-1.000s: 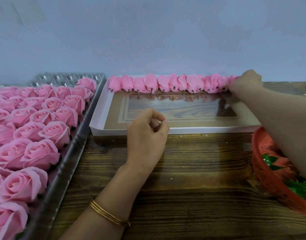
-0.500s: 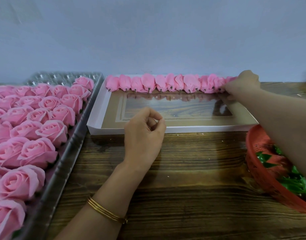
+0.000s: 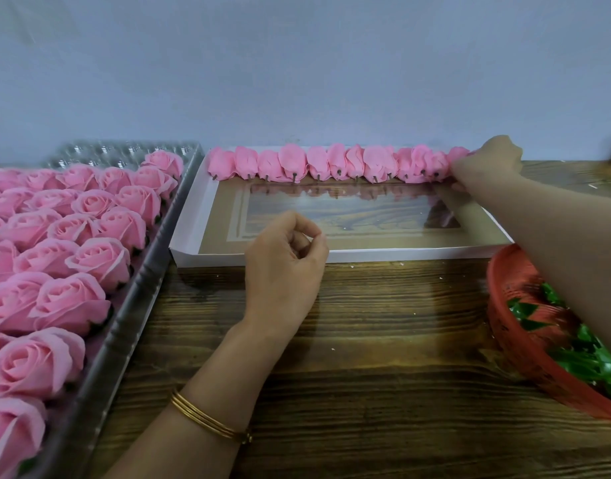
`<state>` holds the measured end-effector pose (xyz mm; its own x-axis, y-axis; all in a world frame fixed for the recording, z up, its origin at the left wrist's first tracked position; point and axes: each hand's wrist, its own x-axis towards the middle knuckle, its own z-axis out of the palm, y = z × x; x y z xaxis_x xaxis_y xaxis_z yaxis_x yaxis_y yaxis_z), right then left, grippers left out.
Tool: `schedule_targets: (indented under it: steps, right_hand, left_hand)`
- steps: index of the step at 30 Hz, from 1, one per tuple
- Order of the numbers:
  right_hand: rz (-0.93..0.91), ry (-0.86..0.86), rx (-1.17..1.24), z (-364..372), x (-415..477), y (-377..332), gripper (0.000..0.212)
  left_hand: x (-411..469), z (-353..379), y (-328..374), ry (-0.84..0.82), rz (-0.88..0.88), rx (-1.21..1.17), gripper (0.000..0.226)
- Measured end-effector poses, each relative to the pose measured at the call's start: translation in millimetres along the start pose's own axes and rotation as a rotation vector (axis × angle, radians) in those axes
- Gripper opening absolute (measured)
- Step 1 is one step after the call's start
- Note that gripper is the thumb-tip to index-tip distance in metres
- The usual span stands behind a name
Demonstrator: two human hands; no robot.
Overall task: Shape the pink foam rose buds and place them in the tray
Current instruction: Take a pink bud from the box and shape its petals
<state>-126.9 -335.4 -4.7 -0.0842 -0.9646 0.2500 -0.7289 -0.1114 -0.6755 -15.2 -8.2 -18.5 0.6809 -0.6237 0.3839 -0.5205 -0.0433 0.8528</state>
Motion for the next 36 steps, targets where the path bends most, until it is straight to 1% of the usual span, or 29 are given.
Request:
schedule_targets:
  steps: [5,8,11,13,14,19,21,27,29,32,36]
  right_hand:
    - [-0.003,0.02,-0.001,-5.1,-0.8,-1.5,0.027]
    - [0.004,0.02,0.01,-8.5,-1.3,-2.3,0.025]
    - [0.006,0.019,0.03,-12.7,0.5,-2.3,0.031]
    - [0.003,0.011,0.057,-14.4,2.4,-2.3,0.041]
    - [0.005,0.01,0.065,-15.1,2.5,-2.9,0.043]
    - [0.026,-0.004,0.068,-21.5,-4.1,-10.3,0.021]
    - [0.032,-0.012,0.084,-25.6,-7.0,-12.1,0.022]
    - [0.042,-0.018,0.079,-36.2,-8.6,-15.7,0.034]
    - [0.052,-0.02,0.086,-41.7,-10.5,-17.2,0.03]
    - [0.042,-0.004,0.109,-48.9,-15.8,-19.3,0.017]
    - [0.0,0.019,0.166,-56.8,-23.0,-26.0,0.019]
  left_hand:
    - [-0.2,-0.9,-0.2,-0.01,0.009,-0.005,0.019]
    - [-0.2,-0.7,-0.2,-0.006,0.014,-0.005,0.021]
    - [-0.2,-0.1,-0.6,-0.002,0.012,-0.01,0.021]
    - [0.1,0.5,-1.0,0.002,0.003,-0.009,0.019]
    - [0.2,0.5,-1.2,0.002,0.001,-0.007,0.018]
    - [0.0,-0.6,-1.1,-0.007,0.007,-0.014,0.018]
    - [0.0,-0.6,-1.1,-0.004,0.006,-0.017,0.019]
    - [0.5,-0.2,-1.1,-0.004,0.003,-0.011,0.024]
    - [0.4,-0.1,-1.2,-0.003,0.005,-0.007,0.025]
    - [0.3,-0.7,-1.0,-0.002,0.007,-0.009,0.022]
    - [0.1,-1.2,-0.6,0.003,0.004,-0.012,0.019]
